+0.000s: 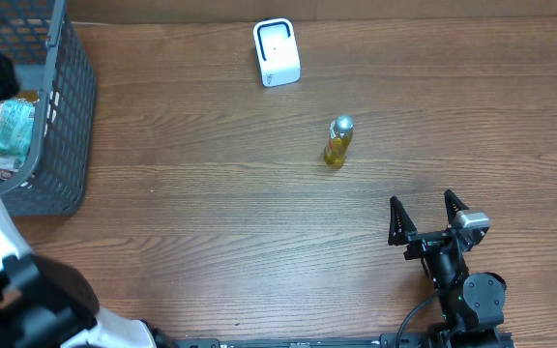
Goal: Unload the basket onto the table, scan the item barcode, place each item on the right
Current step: 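Grasp the green tissue packet with the left gripper, then lift the tissue packet out and carry it toward the scanner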
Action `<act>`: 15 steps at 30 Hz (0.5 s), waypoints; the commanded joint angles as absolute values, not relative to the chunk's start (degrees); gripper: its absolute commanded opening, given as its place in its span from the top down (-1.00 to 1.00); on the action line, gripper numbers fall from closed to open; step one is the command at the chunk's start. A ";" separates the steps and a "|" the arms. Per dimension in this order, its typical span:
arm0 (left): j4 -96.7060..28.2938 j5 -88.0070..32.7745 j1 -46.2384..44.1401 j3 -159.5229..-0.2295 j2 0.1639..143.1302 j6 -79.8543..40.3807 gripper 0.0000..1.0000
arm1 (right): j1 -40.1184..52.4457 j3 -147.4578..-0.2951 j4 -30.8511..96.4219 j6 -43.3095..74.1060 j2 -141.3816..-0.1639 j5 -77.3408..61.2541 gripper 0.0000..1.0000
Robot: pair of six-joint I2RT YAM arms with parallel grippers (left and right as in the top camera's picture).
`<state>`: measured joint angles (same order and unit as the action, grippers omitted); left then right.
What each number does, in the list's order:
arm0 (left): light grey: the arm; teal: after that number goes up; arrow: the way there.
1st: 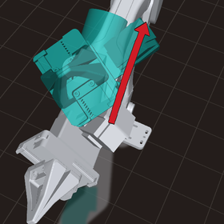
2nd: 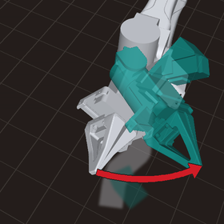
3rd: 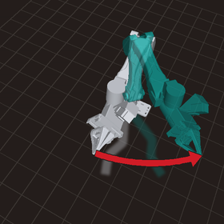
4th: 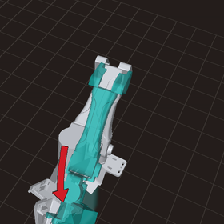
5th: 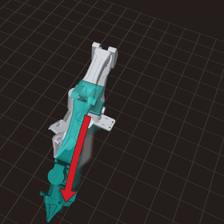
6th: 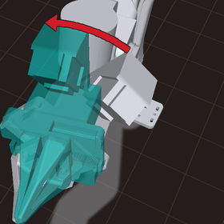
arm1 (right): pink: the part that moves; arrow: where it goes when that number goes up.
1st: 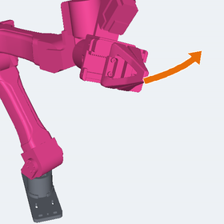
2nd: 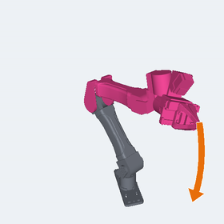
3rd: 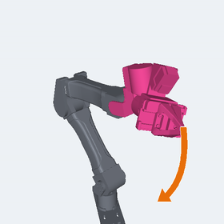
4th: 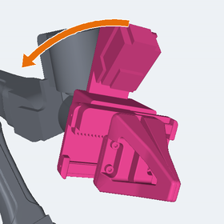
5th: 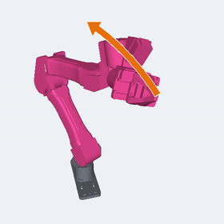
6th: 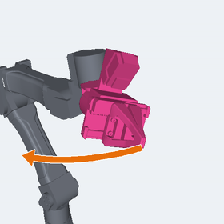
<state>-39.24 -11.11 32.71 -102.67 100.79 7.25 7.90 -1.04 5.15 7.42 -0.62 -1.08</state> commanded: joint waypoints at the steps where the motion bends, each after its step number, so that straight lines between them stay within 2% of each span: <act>1: -39.68 -11.84 32.25 -103.81 95.07 3.84 0.22 | 7.70 -0.45 4.82 7.01 -0.16 -0.71 -1.00; 7: -41.43 -11.86 29.69 -103.81 87.24 1.41 0.36 | 7.70 -0.45 4.82 7.01 -0.16 -0.71 -1.00; 15: -49.17 -11.42 19.53 -103.81 79.77 1.10 0.38 | 7.70 -0.45 4.82 7.01 -0.16 -0.71 -1.00</act>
<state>-47.72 -11.11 22.96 -102.67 83.05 2.46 7.90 -1.04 5.13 7.46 -0.62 -1.06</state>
